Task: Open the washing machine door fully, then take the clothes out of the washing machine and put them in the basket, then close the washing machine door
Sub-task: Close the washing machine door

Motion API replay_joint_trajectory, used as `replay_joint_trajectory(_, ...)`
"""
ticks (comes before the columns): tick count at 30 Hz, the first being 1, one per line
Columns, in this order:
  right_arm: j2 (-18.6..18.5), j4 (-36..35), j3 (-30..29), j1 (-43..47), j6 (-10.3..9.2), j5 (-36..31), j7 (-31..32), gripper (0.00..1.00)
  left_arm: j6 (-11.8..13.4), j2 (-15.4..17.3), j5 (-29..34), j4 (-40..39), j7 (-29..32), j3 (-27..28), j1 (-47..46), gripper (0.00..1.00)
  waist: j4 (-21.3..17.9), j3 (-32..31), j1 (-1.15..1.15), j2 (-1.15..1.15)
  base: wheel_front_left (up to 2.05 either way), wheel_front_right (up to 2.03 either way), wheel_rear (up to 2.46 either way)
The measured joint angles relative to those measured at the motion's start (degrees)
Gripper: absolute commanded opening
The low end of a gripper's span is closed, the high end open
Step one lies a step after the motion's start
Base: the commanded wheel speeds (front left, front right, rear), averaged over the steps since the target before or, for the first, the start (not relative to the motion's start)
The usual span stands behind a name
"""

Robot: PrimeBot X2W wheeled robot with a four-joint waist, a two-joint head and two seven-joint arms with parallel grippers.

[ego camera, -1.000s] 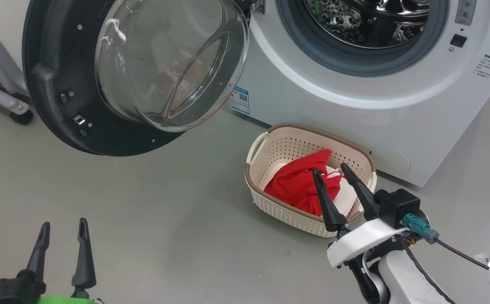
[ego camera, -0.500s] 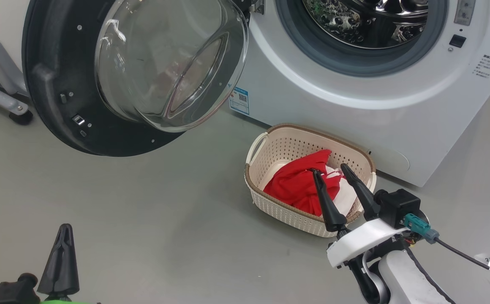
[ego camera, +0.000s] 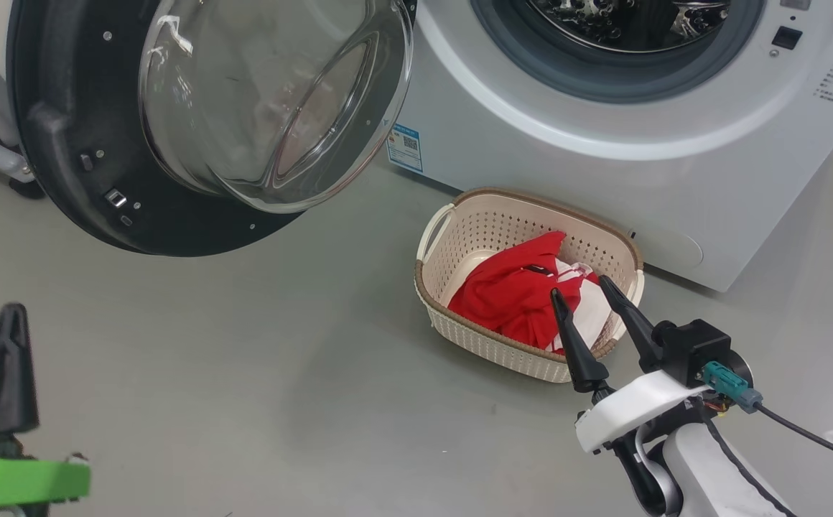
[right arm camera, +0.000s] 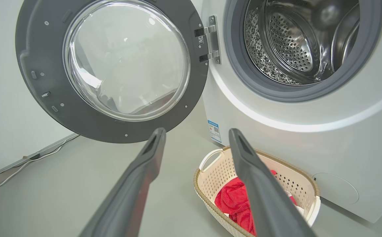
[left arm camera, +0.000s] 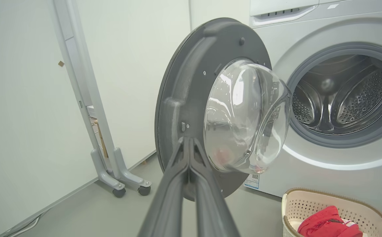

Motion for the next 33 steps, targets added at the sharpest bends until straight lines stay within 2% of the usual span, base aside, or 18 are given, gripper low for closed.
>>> replay_joint_trajectory(2,-0.8,-0.2,0.2,0.0,-0.01,-0.3,0.0,1.00,-0.3,2.5,-0.2,-0.9,1.0,0.9,-2.7,0.00,-0.2,0.5,0.00,0.00,0.00,0.00,0.00)
replay_joint_trajectory(9,-2.6,-1.5,-0.2,0.0,-0.57,-1.2,0.2,1.00,-1.2,8.4,-7.1,-1.4,5.7,7.8,-13.9,0.00,-1.0,2.3,0.00,0.00,0.00,0.00,0.00)
replay_joint_trajectory(15,-2.5,-3.1,0.8,-0.1,-0.60,-1.8,1.2,1.00,-0.9,11.8,-16.8,5.6,11.8,16.7,-20.6,0.00,-3.2,3.7,0.00,0.00,0.00,0.00,0.00)
replay_joint_trajectory(23,-3.1,-4.7,1.2,-1.4,-0.60,-3.2,2.2,1.00,3.3,17.2,-24.4,18.7,20.5,25.2,-27.7,0.00,-7.4,6.2,0.00,0.00,0.00,0.00,0.00)
replay_joint_trajectory(33,-3.3,-6.0,2.0,-3.1,-0.59,-3.7,2.4,1.00,11.0,14.8,-39.8,31.5,30.2,34.0,-39.8,0.00,-13.2,8.9,0.00,0.00,0.00,0.00,0.00)
